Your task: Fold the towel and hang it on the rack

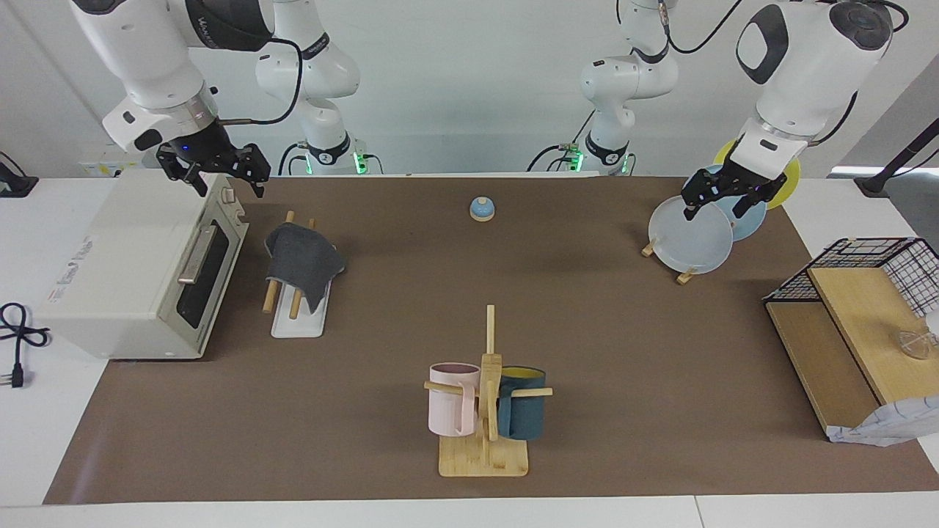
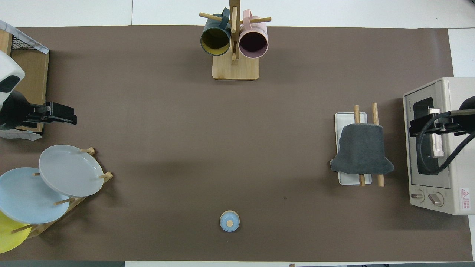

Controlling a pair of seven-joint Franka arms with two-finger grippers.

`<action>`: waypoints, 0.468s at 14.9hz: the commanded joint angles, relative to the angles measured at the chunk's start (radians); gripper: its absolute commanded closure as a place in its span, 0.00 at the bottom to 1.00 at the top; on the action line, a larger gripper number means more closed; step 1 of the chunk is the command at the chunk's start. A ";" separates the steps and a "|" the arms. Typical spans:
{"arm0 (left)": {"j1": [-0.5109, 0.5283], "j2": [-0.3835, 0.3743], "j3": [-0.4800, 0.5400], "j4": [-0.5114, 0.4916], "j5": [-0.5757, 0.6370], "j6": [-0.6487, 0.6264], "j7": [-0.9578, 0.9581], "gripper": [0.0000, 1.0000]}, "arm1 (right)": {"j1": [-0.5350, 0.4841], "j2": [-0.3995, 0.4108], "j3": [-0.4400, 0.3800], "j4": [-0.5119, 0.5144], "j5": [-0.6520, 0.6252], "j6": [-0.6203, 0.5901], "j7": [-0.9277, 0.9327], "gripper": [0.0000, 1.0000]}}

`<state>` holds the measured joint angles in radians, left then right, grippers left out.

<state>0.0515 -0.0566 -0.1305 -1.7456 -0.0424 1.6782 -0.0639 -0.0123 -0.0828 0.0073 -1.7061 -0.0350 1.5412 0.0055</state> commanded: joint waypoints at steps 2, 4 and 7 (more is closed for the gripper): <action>0.010 -0.002 -0.006 0.001 -0.004 0.011 -0.001 0.00 | -0.011 0.001 0.000 0.013 -0.006 -0.006 0.016 0.00; 0.010 -0.002 -0.006 0.001 -0.004 0.008 -0.001 0.00 | -0.011 0.001 -0.003 0.011 -0.006 -0.001 0.018 0.00; 0.010 -0.003 -0.006 0.001 -0.004 0.006 -0.001 0.00 | -0.009 0.001 -0.003 0.009 -0.006 0.000 0.018 0.00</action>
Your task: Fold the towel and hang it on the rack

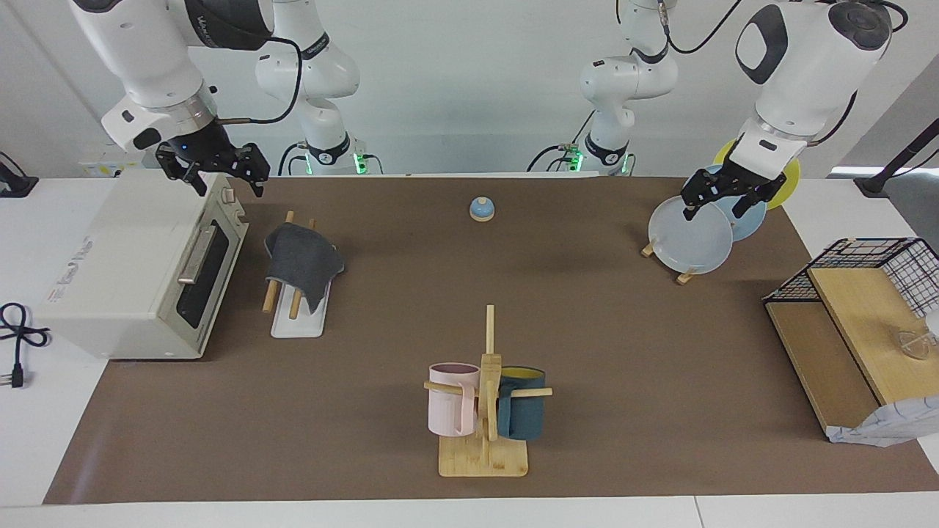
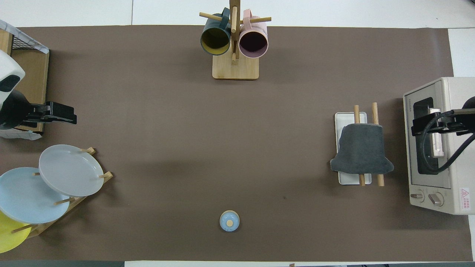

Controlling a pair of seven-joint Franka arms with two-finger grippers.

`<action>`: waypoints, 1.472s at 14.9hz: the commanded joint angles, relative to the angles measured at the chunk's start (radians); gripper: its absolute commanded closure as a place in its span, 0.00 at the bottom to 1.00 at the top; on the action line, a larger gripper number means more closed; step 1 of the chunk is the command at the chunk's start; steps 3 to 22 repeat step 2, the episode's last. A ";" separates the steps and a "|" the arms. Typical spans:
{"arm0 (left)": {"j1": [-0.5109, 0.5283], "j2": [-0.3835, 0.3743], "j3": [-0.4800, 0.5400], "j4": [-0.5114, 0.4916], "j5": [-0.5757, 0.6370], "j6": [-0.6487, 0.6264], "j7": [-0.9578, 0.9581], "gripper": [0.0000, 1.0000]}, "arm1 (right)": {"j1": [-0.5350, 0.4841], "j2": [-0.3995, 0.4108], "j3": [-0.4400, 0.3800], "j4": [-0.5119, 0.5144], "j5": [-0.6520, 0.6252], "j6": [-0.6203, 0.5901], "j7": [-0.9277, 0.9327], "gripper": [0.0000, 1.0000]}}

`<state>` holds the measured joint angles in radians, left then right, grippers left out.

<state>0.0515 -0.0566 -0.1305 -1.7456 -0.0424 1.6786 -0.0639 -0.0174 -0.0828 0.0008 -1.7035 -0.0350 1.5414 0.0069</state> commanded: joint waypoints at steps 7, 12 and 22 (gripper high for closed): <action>0.008 -0.002 -0.006 0.001 -0.004 0.007 -0.001 0.00 | -0.004 0.003 0.004 0.007 -0.006 0.003 0.016 0.00; 0.008 -0.002 -0.006 0.001 -0.004 0.007 -0.001 0.00 | -0.004 0.003 0.004 0.007 -0.006 0.003 0.016 0.00; 0.008 -0.002 -0.006 0.001 -0.004 0.007 -0.001 0.00 | -0.004 0.003 0.004 0.007 -0.006 0.003 0.016 0.00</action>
